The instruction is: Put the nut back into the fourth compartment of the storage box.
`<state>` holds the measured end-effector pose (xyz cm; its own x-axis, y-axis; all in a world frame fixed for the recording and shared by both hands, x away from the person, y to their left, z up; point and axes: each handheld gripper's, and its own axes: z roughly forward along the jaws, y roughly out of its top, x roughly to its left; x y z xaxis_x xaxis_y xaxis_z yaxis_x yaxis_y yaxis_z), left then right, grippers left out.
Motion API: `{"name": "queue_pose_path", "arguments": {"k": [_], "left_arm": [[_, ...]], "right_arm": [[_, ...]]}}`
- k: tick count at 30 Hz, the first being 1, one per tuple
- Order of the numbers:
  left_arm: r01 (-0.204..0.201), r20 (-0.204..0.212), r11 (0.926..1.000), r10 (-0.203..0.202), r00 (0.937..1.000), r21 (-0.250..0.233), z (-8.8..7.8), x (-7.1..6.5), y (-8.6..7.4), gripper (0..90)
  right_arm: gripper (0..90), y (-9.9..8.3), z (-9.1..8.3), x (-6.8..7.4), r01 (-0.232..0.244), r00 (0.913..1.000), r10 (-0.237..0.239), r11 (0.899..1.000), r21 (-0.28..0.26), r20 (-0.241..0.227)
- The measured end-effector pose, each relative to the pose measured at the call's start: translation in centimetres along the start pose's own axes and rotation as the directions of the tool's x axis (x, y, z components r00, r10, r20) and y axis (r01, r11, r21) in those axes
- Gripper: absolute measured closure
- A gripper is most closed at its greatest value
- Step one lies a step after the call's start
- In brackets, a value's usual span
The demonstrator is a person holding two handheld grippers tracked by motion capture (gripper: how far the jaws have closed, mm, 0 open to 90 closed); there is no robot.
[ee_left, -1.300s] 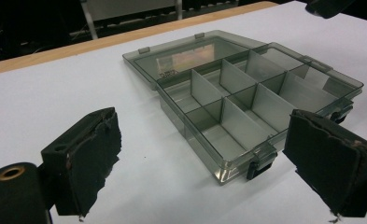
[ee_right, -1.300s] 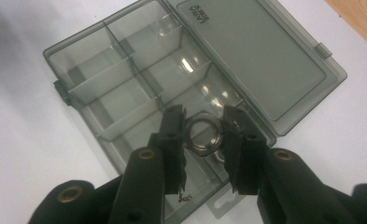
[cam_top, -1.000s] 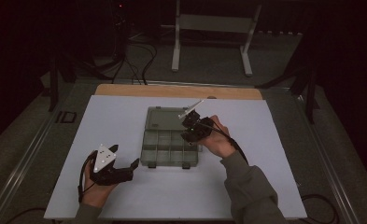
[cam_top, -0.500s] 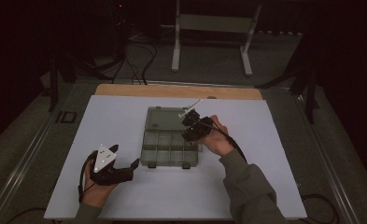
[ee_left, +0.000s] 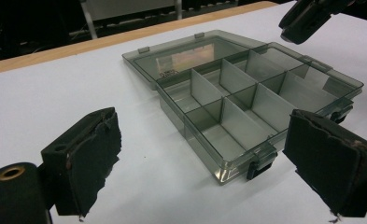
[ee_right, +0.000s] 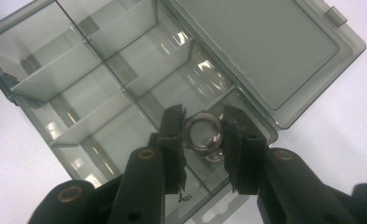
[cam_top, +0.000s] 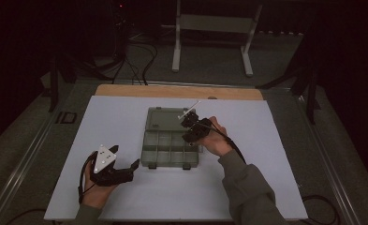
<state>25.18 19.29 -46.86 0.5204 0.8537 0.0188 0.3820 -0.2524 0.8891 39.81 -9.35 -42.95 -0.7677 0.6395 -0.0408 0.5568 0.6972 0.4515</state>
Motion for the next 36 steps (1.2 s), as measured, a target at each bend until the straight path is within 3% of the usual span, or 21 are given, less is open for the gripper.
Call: {"name": "queue_pose_path", "arguments": {"k": [36], "left_arm": [[0.002, -0.001, 1.0, -0.002, 1.0, -0.004, 0.0, 0.0, 0.0, 10.6]], "right_arm": [[69.7, -0.3, 2.1, -0.1, -0.018, 0.9998, 0.018, 0.997, 0.072, 0.001]]}}
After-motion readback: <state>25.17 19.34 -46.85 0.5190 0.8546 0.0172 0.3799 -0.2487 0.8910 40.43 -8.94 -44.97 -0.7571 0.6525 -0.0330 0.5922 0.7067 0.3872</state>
